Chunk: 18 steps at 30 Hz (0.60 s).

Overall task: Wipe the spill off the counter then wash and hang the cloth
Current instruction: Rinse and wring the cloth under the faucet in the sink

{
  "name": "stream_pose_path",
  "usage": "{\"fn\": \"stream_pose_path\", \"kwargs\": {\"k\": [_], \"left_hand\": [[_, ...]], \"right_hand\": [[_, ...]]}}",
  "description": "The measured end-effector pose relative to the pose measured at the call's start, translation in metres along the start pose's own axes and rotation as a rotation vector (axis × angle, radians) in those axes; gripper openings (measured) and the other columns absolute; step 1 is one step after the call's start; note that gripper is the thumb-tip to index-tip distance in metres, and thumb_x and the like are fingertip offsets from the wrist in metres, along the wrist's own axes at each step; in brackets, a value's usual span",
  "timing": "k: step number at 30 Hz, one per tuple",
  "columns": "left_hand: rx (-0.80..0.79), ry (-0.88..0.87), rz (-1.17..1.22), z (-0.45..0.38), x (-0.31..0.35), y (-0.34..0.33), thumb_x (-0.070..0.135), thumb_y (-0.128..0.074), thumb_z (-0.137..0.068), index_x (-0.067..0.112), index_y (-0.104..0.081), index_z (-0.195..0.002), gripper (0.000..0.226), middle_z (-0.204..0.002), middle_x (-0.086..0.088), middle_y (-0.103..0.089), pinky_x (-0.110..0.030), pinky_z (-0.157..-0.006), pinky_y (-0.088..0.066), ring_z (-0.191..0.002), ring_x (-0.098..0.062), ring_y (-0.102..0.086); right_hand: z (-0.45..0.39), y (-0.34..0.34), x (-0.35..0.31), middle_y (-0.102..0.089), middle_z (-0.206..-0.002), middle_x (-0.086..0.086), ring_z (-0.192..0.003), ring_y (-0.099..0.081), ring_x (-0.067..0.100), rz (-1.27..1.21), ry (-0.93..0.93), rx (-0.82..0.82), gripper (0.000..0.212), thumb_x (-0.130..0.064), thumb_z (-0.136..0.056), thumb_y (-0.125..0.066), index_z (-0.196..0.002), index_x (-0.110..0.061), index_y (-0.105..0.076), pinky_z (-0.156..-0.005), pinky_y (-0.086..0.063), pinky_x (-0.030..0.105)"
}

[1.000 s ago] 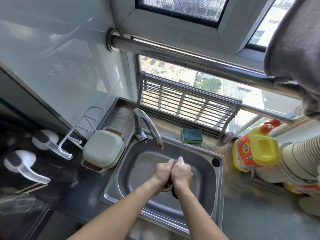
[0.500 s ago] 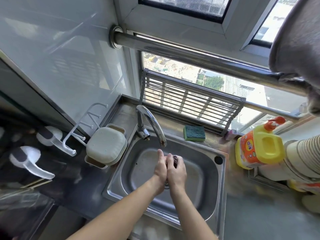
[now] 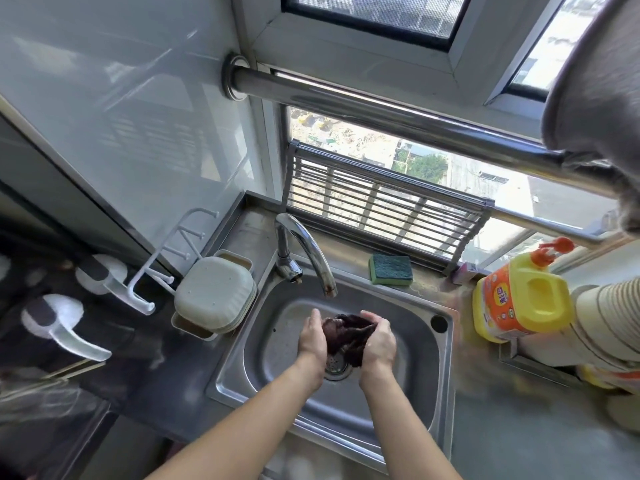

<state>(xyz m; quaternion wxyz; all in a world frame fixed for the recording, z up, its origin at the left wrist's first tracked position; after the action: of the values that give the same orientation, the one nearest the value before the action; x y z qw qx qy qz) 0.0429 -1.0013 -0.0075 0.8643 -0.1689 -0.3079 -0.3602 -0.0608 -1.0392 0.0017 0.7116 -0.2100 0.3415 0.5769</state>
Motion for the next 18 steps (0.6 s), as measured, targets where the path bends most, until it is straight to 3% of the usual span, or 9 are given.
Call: {"fn": "stream_pose_path", "kwargs": {"k": [2, 5, 7, 10, 13, 15, 18], "left_hand": [[-0.029, 0.111, 0.129, 0.003, 0.004, -0.002, 0.058, -0.034, -0.104, 0.012, -0.055, -0.09, 0.052, -0.091, -0.014, -0.069, -0.034, -0.07, -0.051, -0.081, -0.027, -0.064], [-0.249, 0.178, 0.215, 0.007, 0.004, -0.014, 0.069, -0.026, -0.1, 0.008, -0.066, -0.093, 0.073, -0.097, -0.016, -0.073, -0.032, -0.077, -0.053, -0.089, -0.027, -0.07], [-0.308, 0.175, 0.178, 0.01, 0.004, -0.015, 0.067, -0.017, -0.101, 0.007, -0.069, -0.092, 0.08, -0.082, -0.012, -0.073, -0.025, -0.068, -0.055, -0.076, -0.02, -0.072], [-0.309, 0.126, 0.152, 0.008, 0.002, -0.015, 0.06, -0.018, -0.105, 0.007, -0.068, -0.089, 0.075, -0.074, -0.01, -0.071, -0.023, -0.063, -0.055, -0.068, -0.018, -0.07], [-0.226, 0.108, 0.167, 0.012, 0.001, -0.014, 0.051, -0.032, -0.106, 0.014, -0.055, -0.068, 0.058, -0.065, -0.006, -0.06, -0.023, -0.059, -0.052, -0.059, -0.016, -0.06], [-0.169, 0.098, 0.143, 0.012, 0.0, -0.012, 0.046, -0.039, -0.107, 0.021, -0.044, -0.054, 0.058, -0.058, -0.002, -0.052, -0.022, -0.051, -0.047, -0.052, -0.014, -0.052], [-0.162, 0.062, 0.06, 0.013, -0.002, -0.007, 0.045, -0.046, -0.104, 0.022, -0.041, -0.045, 0.063, -0.049, 0.005, -0.047, -0.023, -0.044, -0.037, -0.045, -0.012, -0.045]], "right_hand": [[0.009, -0.011, 0.006, -0.072, -0.111, 0.009, -0.102, -0.069, 0.029, -0.097, -0.037, -0.188, 0.028, -0.034, -0.094, -0.05, -0.11, -0.029, -0.073, -0.096, -0.056, 0.049], [0.018, -0.028, 0.019, -0.057, -0.134, 0.0, -0.119, -0.058, 0.015, 0.164, 0.159, -0.331, 0.04, -0.022, -0.099, -0.055, -0.139, -0.022, -0.056, -0.11, -0.043, 0.038], [0.016, -0.03, 0.025, -0.056, -0.126, -0.001, -0.118, -0.056, 0.017, 0.33, 0.357, -0.242, 0.033, -0.029, -0.097, -0.059, -0.128, -0.02, -0.06, -0.108, -0.044, 0.037], [0.013, -0.025, 0.018, -0.058, -0.104, 0.005, -0.102, -0.059, 0.026, 0.399, 0.483, -0.108, 0.01, -0.027, -0.1, -0.06, -0.101, -0.018, -0.057, -0.087, -0.044, 0.031], [0.014, -0.024, 0.009, -0.065, -0.089, 0.011, -0.089, -0.062, 0.033, 0.388, 0.511, 0.058, 0.025, -0.033, -0.103, -0.054, -0.085, -0.015, -0.053, -0.077, -0.045, 0.037], [0.016, -0.022, 0.004, -0.069, -0.086, 0.017, -0.087, -0.064, 0.036, 0.402, 0.435, 0.175, 0.036, -0.038, -0.104, -0.049, -0.081, -0.011, -0.055, -0.075, -0.043, 0.039], [0.016, -0.015, -0.008, -0.073, -0.09, 0.023, -0.09, -0.066, 0.041, 0.477, 0.392, 0.216, 0.049, -0.042, -0.106, -0.043, -0.073, -0.01, -0.061, -0.076, -0.045, 0.04]]}}
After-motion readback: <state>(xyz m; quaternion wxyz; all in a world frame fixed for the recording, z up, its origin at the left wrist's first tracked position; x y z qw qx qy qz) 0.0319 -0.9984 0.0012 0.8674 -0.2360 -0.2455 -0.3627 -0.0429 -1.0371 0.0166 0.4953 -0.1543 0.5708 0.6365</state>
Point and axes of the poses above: each hand's wrist, its own z-axis away from the middle knuckle, its own y-axis out of the back of the hand, x = y × z, the point moved 3 cm from there along -z, towards the middle knuckle
